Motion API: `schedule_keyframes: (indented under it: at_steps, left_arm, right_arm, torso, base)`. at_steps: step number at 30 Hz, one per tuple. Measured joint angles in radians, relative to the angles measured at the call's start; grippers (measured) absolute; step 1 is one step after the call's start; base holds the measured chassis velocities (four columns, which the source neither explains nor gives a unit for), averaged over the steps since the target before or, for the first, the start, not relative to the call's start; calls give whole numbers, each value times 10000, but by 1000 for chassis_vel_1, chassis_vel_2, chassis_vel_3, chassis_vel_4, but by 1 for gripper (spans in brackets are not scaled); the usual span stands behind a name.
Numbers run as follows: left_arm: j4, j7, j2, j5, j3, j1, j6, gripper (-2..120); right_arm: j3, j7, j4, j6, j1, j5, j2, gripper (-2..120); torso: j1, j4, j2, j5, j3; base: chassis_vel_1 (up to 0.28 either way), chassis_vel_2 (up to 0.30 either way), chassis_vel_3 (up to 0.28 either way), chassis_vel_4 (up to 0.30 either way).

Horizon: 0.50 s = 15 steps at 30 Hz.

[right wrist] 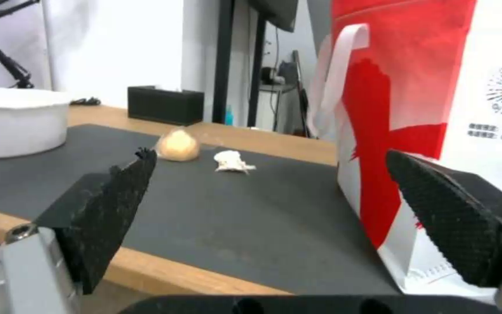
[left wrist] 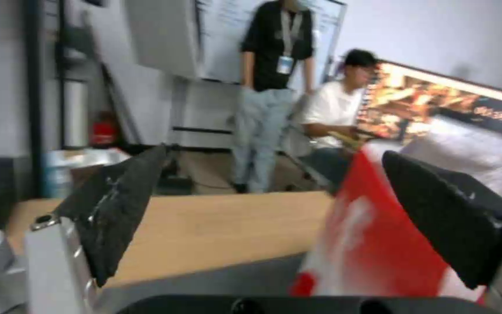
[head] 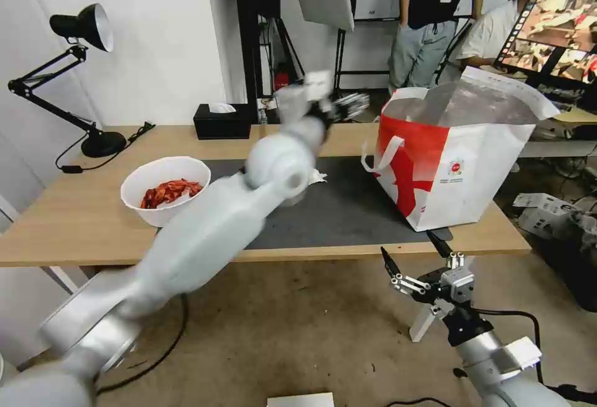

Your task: Pick up the trash from the table and place it into the takeout bag.

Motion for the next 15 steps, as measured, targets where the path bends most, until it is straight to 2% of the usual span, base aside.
schedule_keyframes:
  at_steps: [1,2,3,4,5,7,8,10,11,12,14,15]
  left_arm:
    - [-465,176,386,367,-563,903,-104,100]
    - [-465,176,386,367,-563,903,-104,100]
    - [-869,337,692,700,-1210,1773,-156,100]
    - [-1365,559,1071,1182,-2069,3006,-282,100]
    - [-1365,559,1071,1182,-2069,3006,-282,100]
    - [-2117,920,1535,2116,-3343,5063,-651,100]
    - [-2117,920,1535,2116,-3343,5063,-651,100]
    - [-2723,1745,1363,3342,-4841,7049,-1105,100]
    - [-2895,2033,1173,3748,-5339,7709,-1290,100]
    - [-2895,2033,1173,3748,-5339,7709,-1290,100]
    - [-3409,2907,348,4790,-6583,9794,-1909,100]
    - [-3562,3222,43,5126,-6922,10427,-2177,100]
  right_arm:
    - [-80,61,-37,-33,102,3,-42,100]
    - [-80,61,-37,-33,102,3,-42,100]
    - [-165,120,-76,-65,205,5,-90,100]
    - [-243,198,-136,-95,308,5,-117,100]
    - [-243,198,-136,-95,308,5,-117,100]
    - [-290,297,-241,-106,390,5,36,100]
    - [-290,297,-241,-106,390,5,36,100]
    - [-289,434,-290,-106,405,6,122,100]
    - [-287,482,-300,-107,406,12,144,100]
    - [-287,482,-300,-107,406,12,144,100]
    - [-288,627,-325,-107,405,38,207,100]
    - [-293,696,-339,-107,405,45,230,100]
  torso:
    - [0,-1,0,-3,0]
    - [0,-1,0,-3,0]
    - [0,-1,0,-5,0]
    - [-1,12,0,-2,-1]
    - [-1,12,0,-2,-1]
    - [0,7,1,1,0]
    - [0,7,1,1,0]
    - [-1,-1,1,1,-1]
    - [-1,-3,0,3,-2]
    - [-1,-3,0,3,-2]
    - [-1,3,0,-1,-1]
    - [-1,3,1,0,-1]
  base:
    - [0,0,0,0]
    - [0,0,0,0]
    - [0,0,0,0]
    - [0,0,0,0]
    - [0,0,0,0]
    - [0,0,0,0]
    - [0,0,0,0]
    - [0,0,0,0]
    - [0,0,0,0]
    - [0,0,0,0]
    - [0,0,0,0]
    - [0,0,0,0]
